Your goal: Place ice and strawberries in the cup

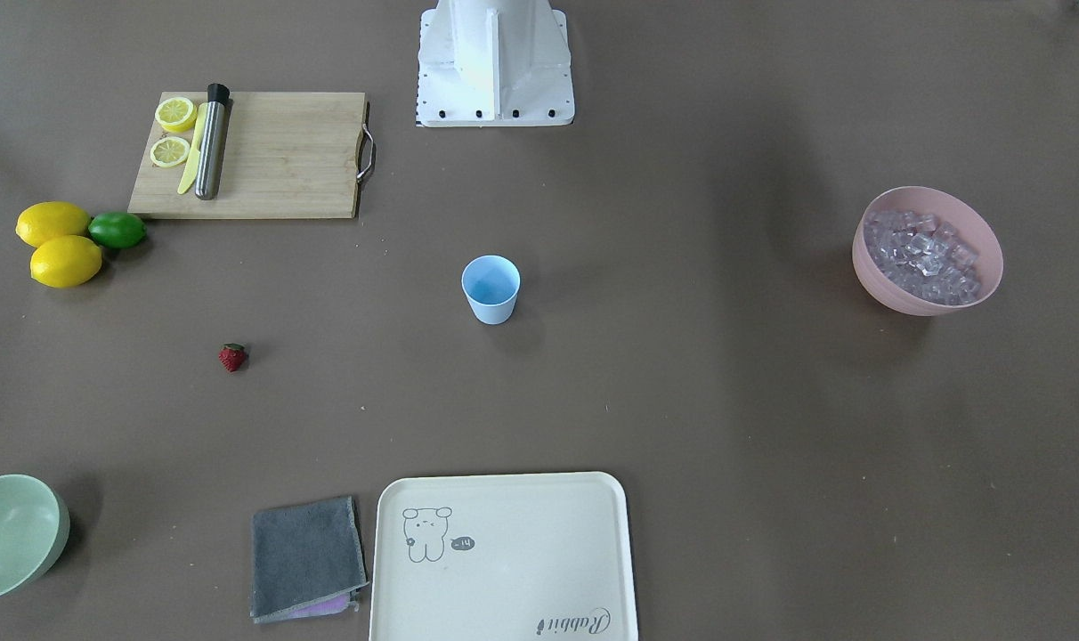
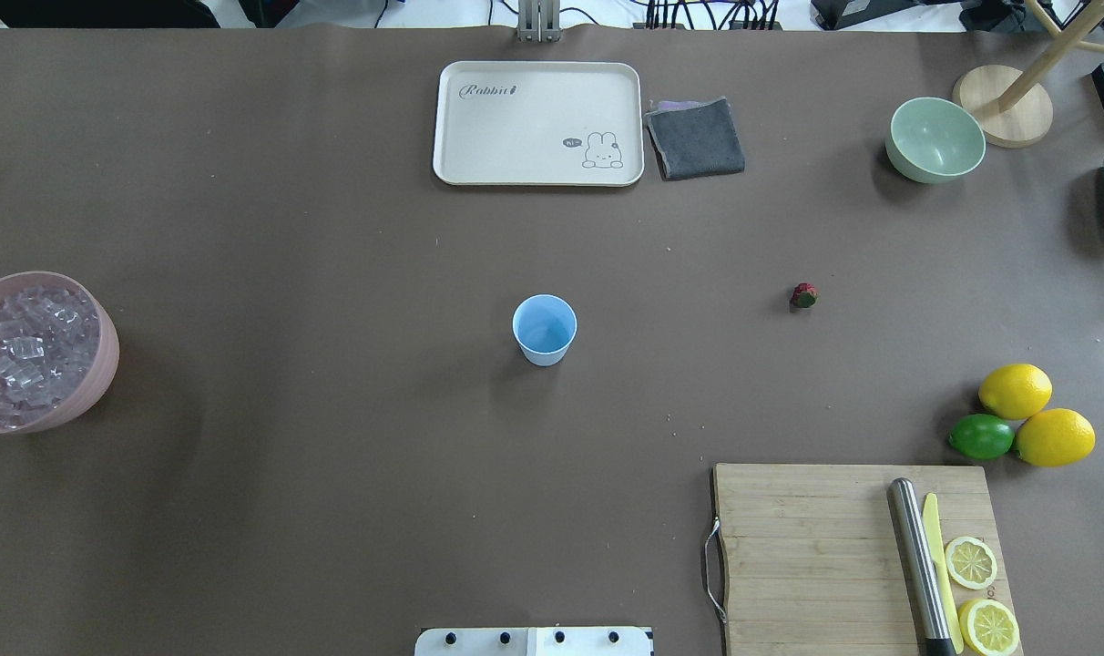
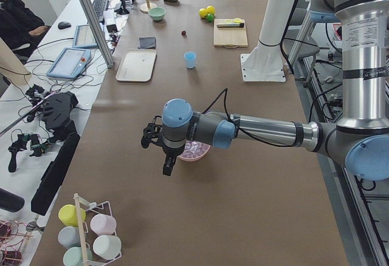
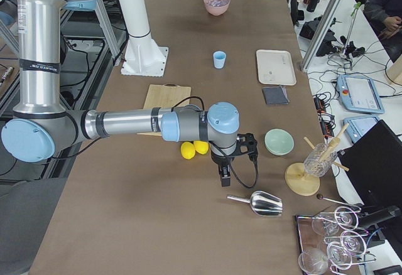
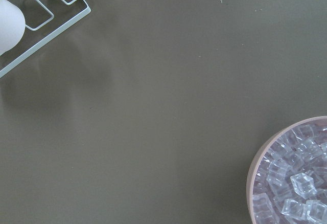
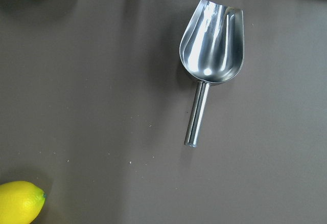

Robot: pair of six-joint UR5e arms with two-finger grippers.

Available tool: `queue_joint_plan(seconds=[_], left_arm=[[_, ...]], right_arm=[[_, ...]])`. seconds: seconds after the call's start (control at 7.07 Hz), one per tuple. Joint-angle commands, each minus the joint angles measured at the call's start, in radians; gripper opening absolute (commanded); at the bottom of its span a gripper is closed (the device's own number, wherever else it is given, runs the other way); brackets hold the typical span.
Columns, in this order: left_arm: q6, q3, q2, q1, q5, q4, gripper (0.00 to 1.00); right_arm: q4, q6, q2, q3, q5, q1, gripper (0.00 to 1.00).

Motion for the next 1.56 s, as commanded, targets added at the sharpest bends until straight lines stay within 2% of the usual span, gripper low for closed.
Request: queue_joint_plan(seconds=[0.0, 0.28, 0.42, 0.71, 0.85, 0.99, 1.13, 1.27, 1.41], left_arm=[[0.0, 0.001, -0.003, 0.001, -0.002, 0.001, 0.98], [0.011, -0.018, 0.0, 0.003, -0.014, -0.04, 0.98], [0.003, -0.012, 0.004, 0.017, -0.014, -0.106, 0.98], [-0.011, -0.026, -0.003, 0.09, -0.038, -0.117, 0.98], [-0.157, -0.047, -0.011, 0.128, -0.037, -0.163, 0.98], [-0.293, -0.042, -0.006, 0.18, -0.028, -0.288, 0.98], [-0.373, -0.053, -0.005, 0.257, 0.013, -0.342, 0.98], [-0.4, -0.061, 0.0, 0.349, 0.137, -0.376, 0.98], [-0.399, -0.061, 0.007, 0.394, 0.176, -0.377, 0.98]], right_arm=[[0.005, -0.001, 0.008, -0.004, -0.007, -0.004, 1.0], [-0.002, 0.002, -0.004, 0.003, -0.003, -0.002, 1.0], [0.005, 0.005, -0.004, 0.004, -0.01, -0.002, 1.0], [0.008, 0.005, 0.005, -0.012, 0.002, -0.004, 1.0], [0.001, 0.005, 0.005, -0.01, 0.014, -0.004, 1.0], [0.01, 0.004, -0.007, -0.01, 0.036, -0.002, 1.0], [0.01, -0.004, -0.013, -0.01, 0.034, -0.002, 1.0], [0.011, -0.007, -0.015, -0.012, 0.036, -0.002, 1.0], [0.011, -0.008, -0.016, -0.01, 0.033, -0.002, 1.0]])
